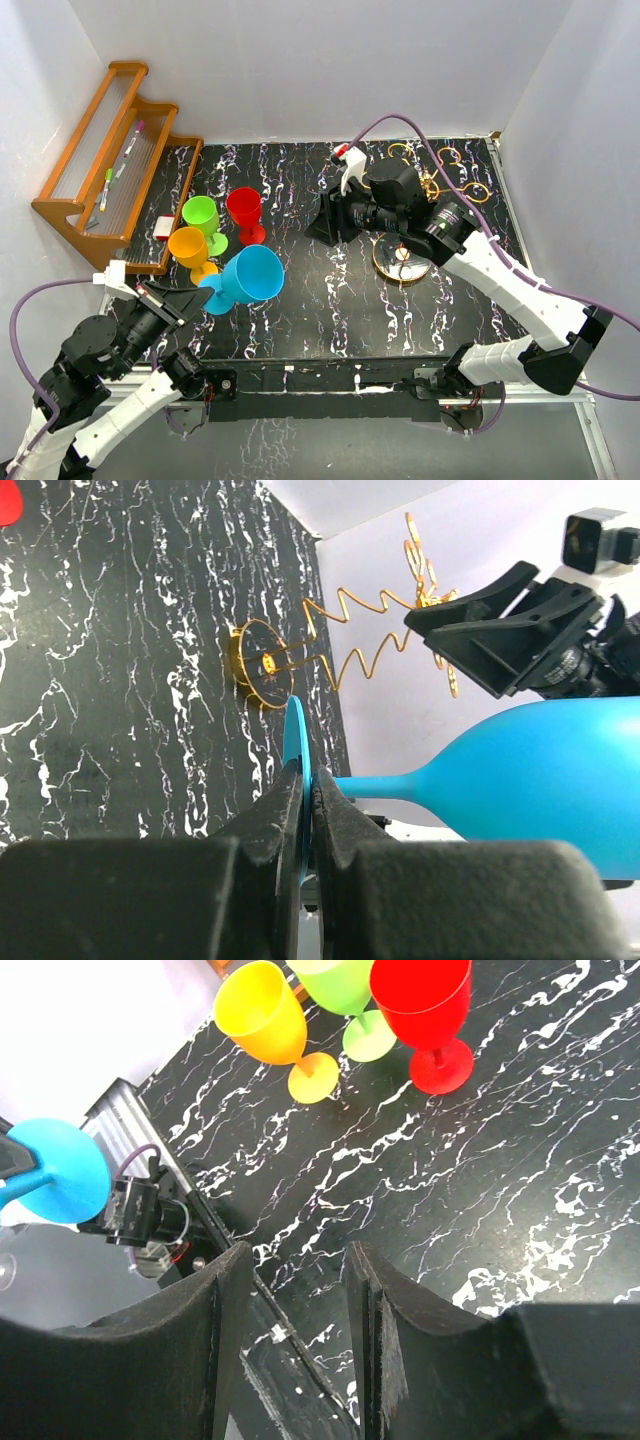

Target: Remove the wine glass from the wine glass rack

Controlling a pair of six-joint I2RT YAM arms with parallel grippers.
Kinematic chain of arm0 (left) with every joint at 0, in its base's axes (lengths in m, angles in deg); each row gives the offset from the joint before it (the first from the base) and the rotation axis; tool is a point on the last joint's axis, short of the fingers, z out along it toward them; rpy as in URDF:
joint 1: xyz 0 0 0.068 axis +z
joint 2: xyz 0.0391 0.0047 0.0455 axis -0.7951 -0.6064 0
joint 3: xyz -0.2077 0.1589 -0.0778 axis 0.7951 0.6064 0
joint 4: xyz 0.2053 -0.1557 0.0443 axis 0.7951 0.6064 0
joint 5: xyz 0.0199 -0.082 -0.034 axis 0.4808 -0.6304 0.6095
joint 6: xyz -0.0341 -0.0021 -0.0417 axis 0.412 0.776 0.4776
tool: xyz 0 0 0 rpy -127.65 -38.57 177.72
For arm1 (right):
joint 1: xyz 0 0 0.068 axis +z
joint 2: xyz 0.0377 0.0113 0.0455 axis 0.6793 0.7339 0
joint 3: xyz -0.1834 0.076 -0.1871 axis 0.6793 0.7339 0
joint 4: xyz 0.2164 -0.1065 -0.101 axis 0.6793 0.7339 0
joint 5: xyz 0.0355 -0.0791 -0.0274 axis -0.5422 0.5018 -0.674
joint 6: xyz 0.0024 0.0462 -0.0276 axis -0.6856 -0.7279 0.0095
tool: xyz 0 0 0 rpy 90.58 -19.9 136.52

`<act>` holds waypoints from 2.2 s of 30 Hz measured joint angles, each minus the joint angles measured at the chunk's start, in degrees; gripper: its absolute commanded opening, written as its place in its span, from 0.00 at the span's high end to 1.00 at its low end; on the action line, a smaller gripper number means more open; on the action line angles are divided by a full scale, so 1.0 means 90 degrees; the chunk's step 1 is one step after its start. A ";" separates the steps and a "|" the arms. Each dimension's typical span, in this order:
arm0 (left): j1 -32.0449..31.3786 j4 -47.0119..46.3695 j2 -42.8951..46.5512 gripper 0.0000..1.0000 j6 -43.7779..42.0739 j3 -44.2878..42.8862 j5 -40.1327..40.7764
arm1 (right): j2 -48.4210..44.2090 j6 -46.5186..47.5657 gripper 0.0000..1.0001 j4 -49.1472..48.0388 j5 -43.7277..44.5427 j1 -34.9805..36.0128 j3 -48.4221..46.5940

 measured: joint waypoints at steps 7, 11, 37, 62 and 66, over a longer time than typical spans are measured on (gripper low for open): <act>0.0000 -0.0194 0.0709 1.00 0.0002 0.0182 -0.0163 | -0.0010 -0.0265 0.56 -0.0301 -0.0670 -0.0019 0.0170; 0.0002 -0.0274 0.0879 1.00 -0.0007 0.0199 -0.0308 | -0.0049 -0.0731 0.56 -0.1202 -0.1600 -0.0049 0.0891; 0.0005 -0.3092 -0.1175 1.00 -0.0070 0.0639 -0.1552 | 0.0828 -0.2662 0.57 -0.4796 -0.4685 -0.0063 0.1651; -0.0019 -0.0962 -0.1741 0.48 -0.0287 -0.0879 -0.0049 | 0.0916 -0.3300 0.92 -0.5999 -0.5316 -0.0070 0.1994; -0.0017 -0.0005 -0.1642 0.51 -0.0359 -0.1525 0.0563 | 0.0918 -0.3308 0.92 -0.5994 -0.5192 -0.0100 0.2011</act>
